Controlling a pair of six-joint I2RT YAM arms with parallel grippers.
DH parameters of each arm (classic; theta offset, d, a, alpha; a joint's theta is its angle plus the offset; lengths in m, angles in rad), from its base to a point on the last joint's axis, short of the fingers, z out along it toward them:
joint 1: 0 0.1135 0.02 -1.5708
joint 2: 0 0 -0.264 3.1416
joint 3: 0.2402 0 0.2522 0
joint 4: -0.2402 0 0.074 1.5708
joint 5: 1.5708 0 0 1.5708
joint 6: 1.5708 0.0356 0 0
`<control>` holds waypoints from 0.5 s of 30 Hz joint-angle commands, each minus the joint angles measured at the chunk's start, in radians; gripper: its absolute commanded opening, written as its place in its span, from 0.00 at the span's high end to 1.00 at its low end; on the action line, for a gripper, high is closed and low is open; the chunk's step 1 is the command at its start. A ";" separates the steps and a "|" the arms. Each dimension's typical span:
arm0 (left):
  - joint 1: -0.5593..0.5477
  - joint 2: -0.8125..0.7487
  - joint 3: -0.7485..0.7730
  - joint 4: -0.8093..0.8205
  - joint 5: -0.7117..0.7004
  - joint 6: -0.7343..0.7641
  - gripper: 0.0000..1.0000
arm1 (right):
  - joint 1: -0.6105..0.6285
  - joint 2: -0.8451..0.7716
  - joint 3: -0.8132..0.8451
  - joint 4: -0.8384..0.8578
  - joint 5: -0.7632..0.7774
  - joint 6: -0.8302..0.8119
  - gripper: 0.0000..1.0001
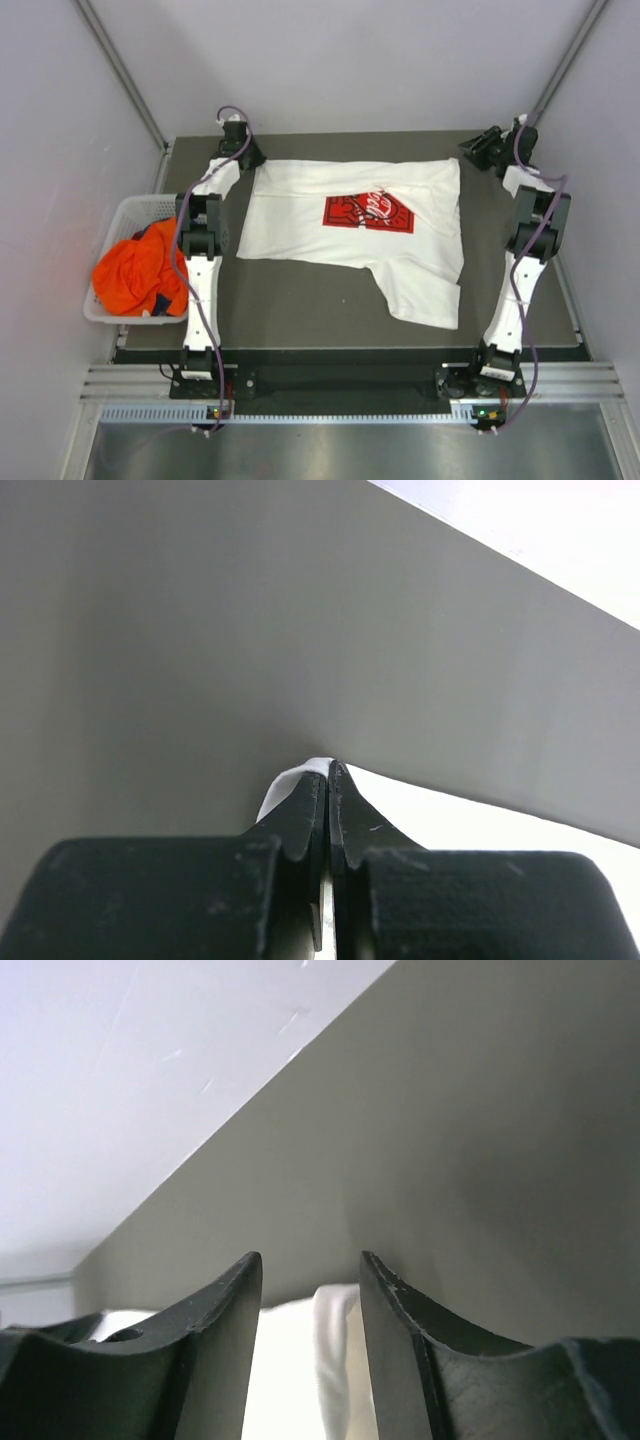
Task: Fold and stack the t-shirts
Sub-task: Fold the tshirt
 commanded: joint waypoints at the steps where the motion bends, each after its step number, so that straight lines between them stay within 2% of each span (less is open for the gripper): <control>1: 0.015 -0.044 -0.008 0.062 0.016 -0.018 1.00 | 0.022 0.007 0.147 -0.228 0.102 -0.205 0.55; 3: 0.015 -0.047 -0.013 0.065 0.021 -0.021 1.00 | 0.042 -0.015 0.176 -0.314 0.198 -0.348 0.54; 8: 0.015 -0.060 -0.034 0.076 0.024 -0.015 1.00 | 0.127 -0.070 0.167 -0.362 0.383 -0.664 0.53; 12: 0.015 -0.064 -0.045 0.079 0.033 -0.013 1.00 | 0.184 -0.085 0.156 -0.356 0.416 -0.816 0.56; 15: 0.015 -0.062 -0.048 0.081 0.038 -0.013 1.00 | 0.213 -0.078 0.161 -0.366 0.470 -0.859 0.57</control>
